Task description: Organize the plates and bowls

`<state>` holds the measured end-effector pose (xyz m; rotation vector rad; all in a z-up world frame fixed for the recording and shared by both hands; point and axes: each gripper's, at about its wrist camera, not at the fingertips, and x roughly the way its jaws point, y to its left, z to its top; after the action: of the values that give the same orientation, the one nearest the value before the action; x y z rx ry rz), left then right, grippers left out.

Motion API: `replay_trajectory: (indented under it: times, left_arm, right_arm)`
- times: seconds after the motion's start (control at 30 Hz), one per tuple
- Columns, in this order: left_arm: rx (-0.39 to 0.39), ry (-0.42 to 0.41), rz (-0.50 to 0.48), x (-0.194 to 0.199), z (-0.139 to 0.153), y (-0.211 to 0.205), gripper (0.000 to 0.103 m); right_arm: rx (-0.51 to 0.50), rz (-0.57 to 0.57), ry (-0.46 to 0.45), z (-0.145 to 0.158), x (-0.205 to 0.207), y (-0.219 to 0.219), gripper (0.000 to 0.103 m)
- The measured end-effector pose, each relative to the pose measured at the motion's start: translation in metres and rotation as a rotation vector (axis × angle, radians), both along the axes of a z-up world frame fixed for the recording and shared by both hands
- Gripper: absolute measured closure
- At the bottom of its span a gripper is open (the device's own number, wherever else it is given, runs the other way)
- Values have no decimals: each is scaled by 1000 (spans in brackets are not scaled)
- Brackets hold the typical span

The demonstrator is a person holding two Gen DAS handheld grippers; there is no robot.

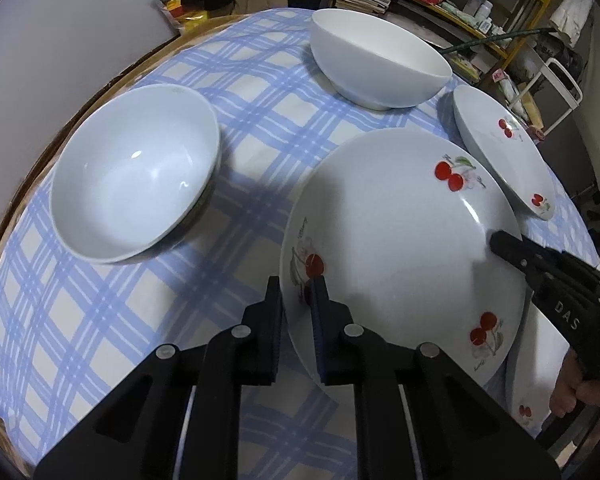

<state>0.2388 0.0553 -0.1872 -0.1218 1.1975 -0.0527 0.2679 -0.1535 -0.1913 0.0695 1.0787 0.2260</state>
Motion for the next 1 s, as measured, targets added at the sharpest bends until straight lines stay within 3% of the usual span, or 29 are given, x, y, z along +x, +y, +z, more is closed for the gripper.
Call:
replay_trajectory:
  times: [0.23, 0.43, 1.0]
  left_arm:
    - [48, 9, -50, -17, 10, 4, 90]
    - [13, 12, -52, -36, 22, 11, 90]
    - [21, 77, -50, -80, 31, 13, 90]
  right_arm:
    - [-18, 43, -8, 16, -20, 10, 90]
    - [-35, 63, -8, 24, -38, 15, 90]
    - [-115, 100, -17, 39, -87, 27, 89]
